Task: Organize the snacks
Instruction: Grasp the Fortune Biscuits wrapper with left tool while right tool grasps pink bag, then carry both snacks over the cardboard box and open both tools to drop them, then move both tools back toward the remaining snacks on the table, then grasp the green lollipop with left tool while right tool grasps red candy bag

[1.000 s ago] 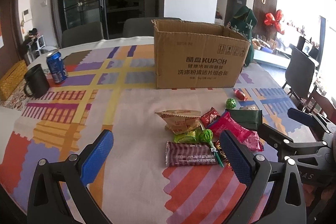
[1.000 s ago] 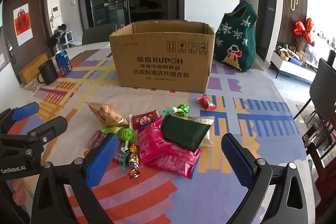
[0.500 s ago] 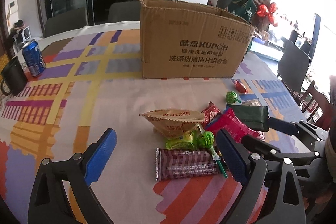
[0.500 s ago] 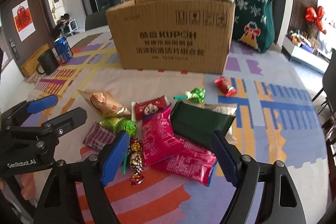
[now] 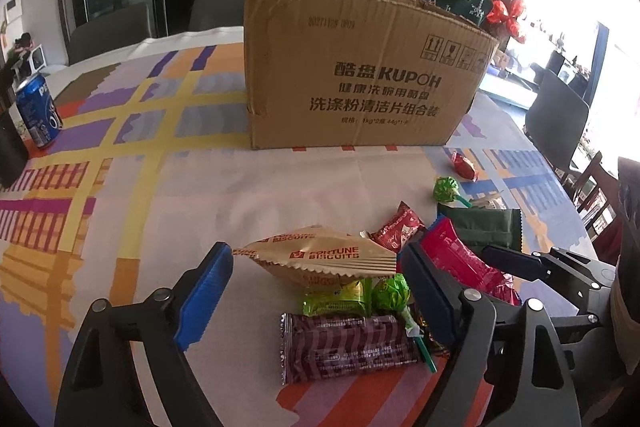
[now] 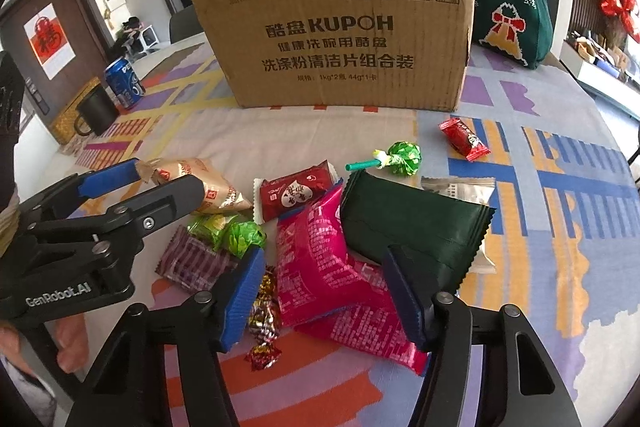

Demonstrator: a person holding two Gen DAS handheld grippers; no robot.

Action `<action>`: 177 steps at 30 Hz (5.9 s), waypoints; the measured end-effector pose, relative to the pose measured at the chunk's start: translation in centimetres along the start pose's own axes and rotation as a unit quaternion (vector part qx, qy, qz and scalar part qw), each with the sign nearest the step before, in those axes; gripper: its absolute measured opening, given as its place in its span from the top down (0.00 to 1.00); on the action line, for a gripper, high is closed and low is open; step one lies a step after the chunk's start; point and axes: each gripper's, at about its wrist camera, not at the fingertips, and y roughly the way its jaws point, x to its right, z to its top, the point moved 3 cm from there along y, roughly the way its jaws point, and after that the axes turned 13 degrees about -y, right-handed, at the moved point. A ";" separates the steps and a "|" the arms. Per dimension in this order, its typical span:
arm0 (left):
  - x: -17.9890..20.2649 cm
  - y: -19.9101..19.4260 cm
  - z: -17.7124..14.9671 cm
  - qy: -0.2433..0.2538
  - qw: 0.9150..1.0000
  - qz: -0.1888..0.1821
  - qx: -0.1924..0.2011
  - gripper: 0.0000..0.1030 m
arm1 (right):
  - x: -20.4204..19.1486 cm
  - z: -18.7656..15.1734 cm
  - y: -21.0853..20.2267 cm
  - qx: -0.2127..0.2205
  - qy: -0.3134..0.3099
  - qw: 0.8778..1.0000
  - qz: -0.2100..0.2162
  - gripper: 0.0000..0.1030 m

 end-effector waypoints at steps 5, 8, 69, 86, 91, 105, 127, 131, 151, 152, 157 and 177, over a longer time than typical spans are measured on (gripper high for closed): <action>-0.1 0.8 0.1 0.000 1.000 0.010 -0.007 0.25 | 0.1 0.4 0.6 -0.001 -0.001 1.000 0.007 0.45; -0.1 1.4 0.2 -0.003 1.000 0.008 -0.016 0.29 | 0.0 0.6 1.1 -0.003 -0.003 1.000 0.013 0.49; 5.9 -8.9 13.1 0.027 0.990 -0.014 0.138 0.53 | 3.1 13.2 -11.6 0.213 -0.028 0.976 -0.039 0.75; 6.7 -4.5 18.5 0.052 0.989 0.019 0.136 0.53 | 5.8 19.1 -9.3 0.204 -0.037 0.976 -0.060 0.75; 6.6 -2.4 19.9 0.063 0.989 0.040 0.124 0.53 | 6.4 20.2 -7.7 0.188 -0.037 0.980 -0.060 0.75; 5.6 -0.6 20.9 0.053 0.990 0.077 0.104 0.24 | 7.6 21.5 -4.5 0.149 -0.022 0.985 -0.084 0.51; 6.8 -9.6 12.2 0.101 0.982 0.061 0.148 0.10 | 4.5 13.6 -11.7 0.175 -0.042 0.978 -0.104 0.36; 6.9 -10.4 10.2 0.108 0.981 0.061 0.147 0.10 | 3.8 11.9 -12.1 0.168 -0.047 0.980 -0.099 0.36; 5.7 -8.9 1.7 0.152 0.984 0.055 0.082 0.10 | 1.6 3.7 -10.0 0.084 -0.055 0.991 -0.088 0.27; 5.5 -8.6 1.3 0.150 0.984 0.052 0.074 0.10 | 1.5 3.2 -9.7 0.076 -0.054 0.992 -0.087 0.27; 4.8 -6.9 -0.2 0.150 0.987 0.039 0.045 0.14 | 1.2 1.5 -8.1 0.044 -0.049 0.994 -0.082 0.27; 4.1 0.0 -2.3 0.158 0.984 -0.039 -0.069 0.57 | 1.7 -2.1 -2.0 -0.047 -0.002 0.998 -0.052 0.27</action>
